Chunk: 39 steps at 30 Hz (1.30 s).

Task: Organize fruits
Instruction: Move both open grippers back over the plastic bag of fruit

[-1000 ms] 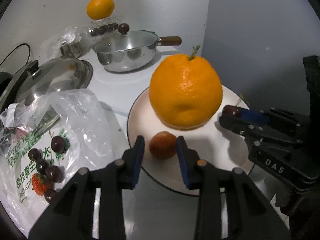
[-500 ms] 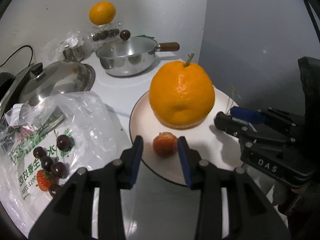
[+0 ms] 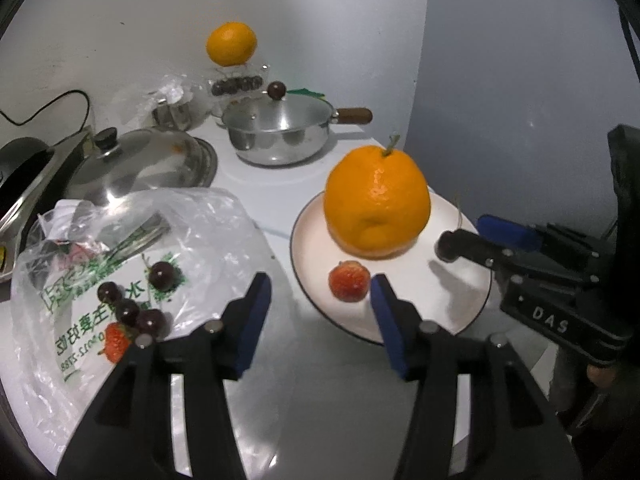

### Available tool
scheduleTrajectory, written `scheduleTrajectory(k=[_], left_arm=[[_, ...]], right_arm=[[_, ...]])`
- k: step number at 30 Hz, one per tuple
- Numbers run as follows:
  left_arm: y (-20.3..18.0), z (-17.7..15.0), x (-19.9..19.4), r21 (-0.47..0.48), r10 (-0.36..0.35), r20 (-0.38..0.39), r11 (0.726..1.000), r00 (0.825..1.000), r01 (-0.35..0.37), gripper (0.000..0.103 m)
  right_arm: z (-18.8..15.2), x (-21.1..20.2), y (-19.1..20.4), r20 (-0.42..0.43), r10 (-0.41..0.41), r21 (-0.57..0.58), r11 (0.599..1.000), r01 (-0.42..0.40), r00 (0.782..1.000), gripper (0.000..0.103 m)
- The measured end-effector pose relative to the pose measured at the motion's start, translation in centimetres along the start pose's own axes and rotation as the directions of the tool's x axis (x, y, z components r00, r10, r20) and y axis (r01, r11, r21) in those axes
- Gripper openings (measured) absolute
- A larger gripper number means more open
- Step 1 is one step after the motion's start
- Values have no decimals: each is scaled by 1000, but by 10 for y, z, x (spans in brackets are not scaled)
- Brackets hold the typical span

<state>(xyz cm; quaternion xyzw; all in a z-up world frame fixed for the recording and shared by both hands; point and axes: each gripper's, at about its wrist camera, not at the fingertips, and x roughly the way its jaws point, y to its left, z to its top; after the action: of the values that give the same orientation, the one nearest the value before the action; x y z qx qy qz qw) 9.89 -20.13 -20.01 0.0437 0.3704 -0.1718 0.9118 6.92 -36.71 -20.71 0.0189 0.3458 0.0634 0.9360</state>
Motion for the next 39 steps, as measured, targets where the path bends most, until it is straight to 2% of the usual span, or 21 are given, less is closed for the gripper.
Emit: scheduleTrajectory(k=[6,10,21,22,24,39], left_arm=[[8,-3,-17,-11,13,24,1000,1000,-13,53],[15,-5,-28,-22,27,40,999,999,-26,53],[33,-12,-53,-55,58,81,997,995,-54,54],[35,-13,-56,-59,58,85,997,995,-53,55],[40,-14,-60,-69,58,94,996,994,-51,66],[76,-26,-83,-134,78,119,989,990,-62,67]], right_arm=[[2,-13,9,26,-7,-4,1000,7,1000,42],[1,-20,15,36,-8,-10,1000,8,999,48],[3,-32,35,56,-5,-34,999,7,998,48],[3,-33,38,58,-5,-38,999,7,998,48],[4,-35,42,61,-3,-42,999,6,998,48],[9,-34,80,59,12,-100,995,-6,998,48]])
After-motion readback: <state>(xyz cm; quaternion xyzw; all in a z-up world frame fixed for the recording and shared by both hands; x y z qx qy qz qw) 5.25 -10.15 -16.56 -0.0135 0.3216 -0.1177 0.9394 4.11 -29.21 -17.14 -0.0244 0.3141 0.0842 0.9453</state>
